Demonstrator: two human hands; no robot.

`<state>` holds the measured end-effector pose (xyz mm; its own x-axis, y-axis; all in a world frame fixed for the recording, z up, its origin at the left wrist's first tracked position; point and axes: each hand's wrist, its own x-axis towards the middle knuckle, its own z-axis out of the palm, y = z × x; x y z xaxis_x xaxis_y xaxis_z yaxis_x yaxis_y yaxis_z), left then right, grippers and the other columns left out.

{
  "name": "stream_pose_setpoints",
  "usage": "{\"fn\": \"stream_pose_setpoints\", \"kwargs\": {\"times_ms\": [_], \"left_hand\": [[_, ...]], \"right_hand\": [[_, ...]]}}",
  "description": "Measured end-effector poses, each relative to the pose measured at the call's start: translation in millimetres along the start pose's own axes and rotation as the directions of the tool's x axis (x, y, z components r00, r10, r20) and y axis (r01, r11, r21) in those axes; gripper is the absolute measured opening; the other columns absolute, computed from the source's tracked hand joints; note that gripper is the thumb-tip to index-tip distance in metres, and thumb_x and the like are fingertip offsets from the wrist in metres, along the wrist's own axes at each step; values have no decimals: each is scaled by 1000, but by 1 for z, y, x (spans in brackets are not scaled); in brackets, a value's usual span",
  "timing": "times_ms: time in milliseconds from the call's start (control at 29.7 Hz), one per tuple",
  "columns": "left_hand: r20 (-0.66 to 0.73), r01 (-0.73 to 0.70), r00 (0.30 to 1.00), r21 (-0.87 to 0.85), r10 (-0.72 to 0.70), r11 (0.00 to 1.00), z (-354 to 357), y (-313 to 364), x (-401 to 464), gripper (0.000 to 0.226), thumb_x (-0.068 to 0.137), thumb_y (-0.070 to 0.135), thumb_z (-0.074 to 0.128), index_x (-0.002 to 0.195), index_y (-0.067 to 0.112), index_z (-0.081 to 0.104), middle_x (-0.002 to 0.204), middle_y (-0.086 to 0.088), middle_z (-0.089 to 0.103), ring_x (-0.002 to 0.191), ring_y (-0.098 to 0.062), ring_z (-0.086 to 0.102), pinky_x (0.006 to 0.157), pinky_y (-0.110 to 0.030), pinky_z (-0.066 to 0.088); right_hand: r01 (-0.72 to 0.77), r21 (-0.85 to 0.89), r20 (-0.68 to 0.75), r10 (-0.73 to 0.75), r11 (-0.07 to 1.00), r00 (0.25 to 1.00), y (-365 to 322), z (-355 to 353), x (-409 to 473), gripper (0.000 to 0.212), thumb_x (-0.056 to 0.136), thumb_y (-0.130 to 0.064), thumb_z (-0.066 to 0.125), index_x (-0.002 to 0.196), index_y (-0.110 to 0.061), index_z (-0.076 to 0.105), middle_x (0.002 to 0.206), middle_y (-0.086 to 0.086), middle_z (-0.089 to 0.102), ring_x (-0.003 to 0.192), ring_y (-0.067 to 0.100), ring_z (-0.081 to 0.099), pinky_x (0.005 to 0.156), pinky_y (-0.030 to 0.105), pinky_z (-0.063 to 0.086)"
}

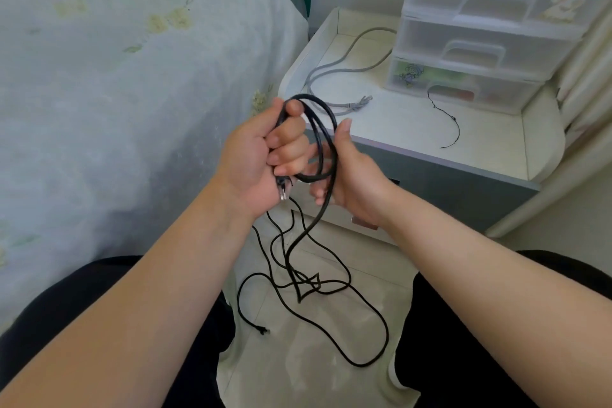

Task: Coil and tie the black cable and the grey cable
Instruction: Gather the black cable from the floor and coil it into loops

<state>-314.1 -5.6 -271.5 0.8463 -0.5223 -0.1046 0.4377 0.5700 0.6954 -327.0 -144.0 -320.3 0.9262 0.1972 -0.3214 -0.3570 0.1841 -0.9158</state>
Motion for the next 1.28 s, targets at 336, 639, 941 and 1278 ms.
{"fn": "stream_pose_setpoints", "kwargs": {"times_ms": [336,639,941,1278], "left_hand": [[-552,-328,804,-104,220,939,-16,17,6,38,100,34,41,65,18,40,44,7,23,34,-9,16,33,-20,15],[-546,-313,768,134,334,940,-14,22,6,35,100,21,37,65,18,34,44,7,24,35,-9,17,34,-20,16],[-208,2,912,864,353,504,-8,-7,11,36,105,29,26,75,14,38,44,3,56,38,-10,50,41,-20,39],[-232,200,972,739,-36,643,-5,-17,7,35,102,23,31,72,13,46,41,2,41,34,-13,37,38,-20,32]], "right_hand": [[30,-527,-176,-143,850,974,61,37,-37,35,99,-29,41,131,-25,27,71,-3,44,58,14,47,55,31,45],[148,-974,85,-326,173,942,52,29,-46,63,91,-2,36,146,-30,22,104,-2,54,73,32,57,59,40,46],[152,-988,134,-339,25,931,5,23,-44,23,100,-27,34,114,-16,48,97,5,66,83,33,60,61,34,40],[309,-933,221,-383,185,897,-41,2,-37,19,100,-35,35,81,-35,41,67,-20,48,73,11,46,63,29,30]]}}
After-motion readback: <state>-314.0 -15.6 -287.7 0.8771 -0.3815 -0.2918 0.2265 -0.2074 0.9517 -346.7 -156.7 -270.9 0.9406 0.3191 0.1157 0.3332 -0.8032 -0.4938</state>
